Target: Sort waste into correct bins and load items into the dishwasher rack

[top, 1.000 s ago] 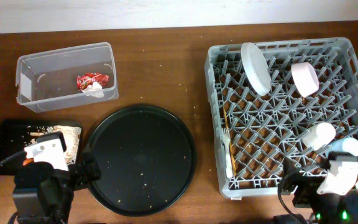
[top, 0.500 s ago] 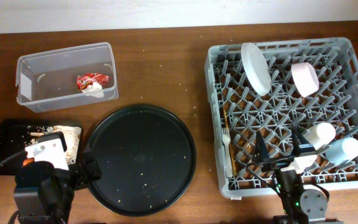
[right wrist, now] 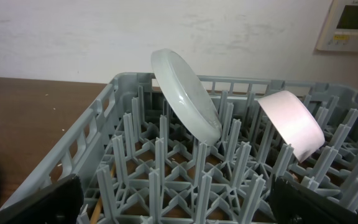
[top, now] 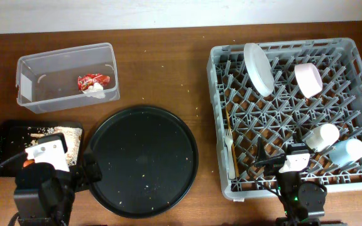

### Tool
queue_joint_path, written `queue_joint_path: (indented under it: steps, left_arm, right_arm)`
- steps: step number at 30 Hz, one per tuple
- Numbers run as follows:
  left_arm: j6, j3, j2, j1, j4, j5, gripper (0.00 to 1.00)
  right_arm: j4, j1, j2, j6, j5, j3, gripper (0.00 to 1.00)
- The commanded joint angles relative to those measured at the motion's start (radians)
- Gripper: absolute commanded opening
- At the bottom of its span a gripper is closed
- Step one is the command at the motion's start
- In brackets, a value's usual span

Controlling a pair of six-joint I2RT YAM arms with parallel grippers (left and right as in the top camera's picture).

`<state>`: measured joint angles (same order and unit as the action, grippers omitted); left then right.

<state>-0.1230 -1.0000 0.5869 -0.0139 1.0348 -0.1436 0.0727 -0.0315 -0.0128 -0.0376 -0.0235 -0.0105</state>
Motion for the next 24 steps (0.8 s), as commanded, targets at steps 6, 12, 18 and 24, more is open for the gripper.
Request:
queue_joint_path:
  steps: [6, 12, 18, 24]
  left_arm:
    - [0.016, 0.001, -0.003, -0.004, -0.002, -0.011, 0.99]
    - [0.016, 0.001, -0.008, -0.004, -0.002, -0.011, 0.99]
    - [0.016, 0.105, -0.206, 0.04, 0.009, 0.019, 0.99]
    - [0.016, 0.605, -0.512, 0.044, -0.455, 0.112, 0.99]
  right_arm:
    - [0.007, 0.006, 0.009, -0.008, 0.016, 0.005, 0.98]
    - [0.007, 0.006, 0.009, -0.007, 0.016, 0.005, 0.98]
    - [0.007, 0.006, 0.009, -0.007, 0.016, 0.005, 0.98]
    - [0.007, 0.006, 0.009, -0.008, 0.016, 0.005, 0.98]
